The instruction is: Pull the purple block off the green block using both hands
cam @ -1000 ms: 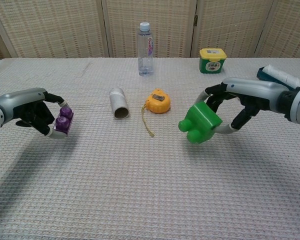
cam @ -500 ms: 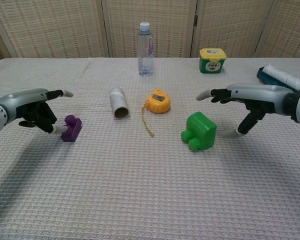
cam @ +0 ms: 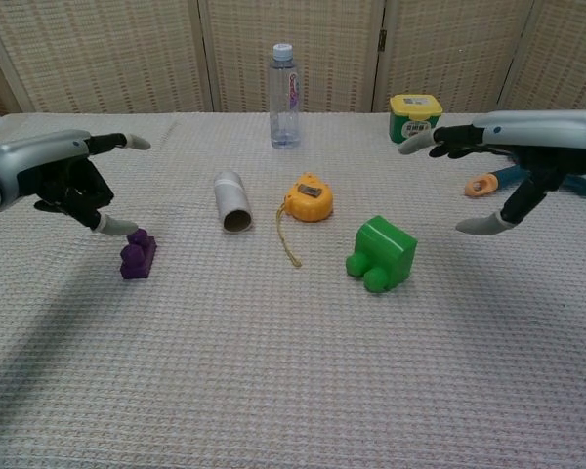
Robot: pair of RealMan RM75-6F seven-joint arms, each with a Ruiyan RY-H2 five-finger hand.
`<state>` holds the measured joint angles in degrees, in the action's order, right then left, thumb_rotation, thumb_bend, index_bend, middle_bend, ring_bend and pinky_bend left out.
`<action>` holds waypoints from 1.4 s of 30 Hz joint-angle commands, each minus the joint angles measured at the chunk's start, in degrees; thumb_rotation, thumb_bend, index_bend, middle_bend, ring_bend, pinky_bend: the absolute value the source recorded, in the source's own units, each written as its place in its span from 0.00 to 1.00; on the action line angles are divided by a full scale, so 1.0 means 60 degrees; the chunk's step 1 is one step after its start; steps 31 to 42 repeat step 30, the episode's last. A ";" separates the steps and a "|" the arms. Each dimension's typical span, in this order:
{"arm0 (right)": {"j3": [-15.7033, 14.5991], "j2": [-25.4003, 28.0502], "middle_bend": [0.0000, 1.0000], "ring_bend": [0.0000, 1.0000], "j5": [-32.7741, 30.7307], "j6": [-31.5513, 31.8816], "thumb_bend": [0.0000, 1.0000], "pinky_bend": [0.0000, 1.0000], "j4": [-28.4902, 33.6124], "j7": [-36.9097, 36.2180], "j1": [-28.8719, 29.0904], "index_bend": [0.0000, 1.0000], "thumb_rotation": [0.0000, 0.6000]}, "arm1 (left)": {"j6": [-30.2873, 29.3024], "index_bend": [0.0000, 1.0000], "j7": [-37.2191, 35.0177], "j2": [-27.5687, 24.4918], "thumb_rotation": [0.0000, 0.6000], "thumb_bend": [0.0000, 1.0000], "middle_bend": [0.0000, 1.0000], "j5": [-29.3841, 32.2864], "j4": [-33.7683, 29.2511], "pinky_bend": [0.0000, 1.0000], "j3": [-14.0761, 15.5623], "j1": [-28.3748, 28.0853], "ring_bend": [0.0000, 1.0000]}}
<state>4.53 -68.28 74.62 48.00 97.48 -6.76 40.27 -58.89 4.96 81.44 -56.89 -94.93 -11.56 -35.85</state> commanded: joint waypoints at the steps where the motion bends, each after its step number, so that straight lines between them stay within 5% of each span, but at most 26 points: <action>1: -0.0297 0.0360 0.00 0.00 0.0060 0.1283 0.37 0.00 0.0171 0.1857 -0.0725 0.00 1.00 | -0.1430 0.07 0.0840 -0.0754 1.00 0.26 0.78 -0.1896 -0.0326 0.83 0.0594 0.0554 0.62; 6: -0.0413 -0.0794 0.00 0.00 -0.0193 0.3773 0.37 0.00 -0.0703 0.3761 -0.1994 0.00 1.00 | -0.2840 0.09 0.0611 -0.0949 1.00 0.26 0.33 -0.3453 0.0526 0.36 0.1248 0.1386 0.23; 10: -0.0621 -0.1476 0.00 0.00 0.0061 0.4872 0.37 0.00 -0.1375 0.4227 -0.2722 0.00 1.00 | -0.4391 0.09 0.0644 -0.0595 1.00 0.25 0.13 -0.3894 0.1866 0.11 0.1387 0.2290 0.03; 13: -0.0744 -0.1817 0.00 0.00 0.0231 0.5548 0.37 0.00 -0.1653 0.4692 -0.3185 0.00 1.00 | -0.4669 0.09 0.0281 -0.0662 1.00 0.25 0.07 -0.3717 0.2343 0.01 0.1537 0.2839 0.00; 22: -0.0835 -0.1977 0.00 0.00 0.0423 0.5914 0.37 0.00 -0.1624 0.5271 -0.3758 0.00 1.00 | -0.3983 0.03 0.0197 -0.1633 1.00 0.24 0.00 -0.3362 0.2089 0.00 0.2105 0.3597 0.00; 42: -0.0801 -0.1824 0.00 0.00 0.0609 0.5521 0.37 0.00 -0.1389 0.5324 -0.3791 0.00 1.00 | -0.3866 0.02 0.0639 -0.2039 1.00 0.24 0.00 -0.3636 0.1435 0.00 0.2064 0.3676 0.00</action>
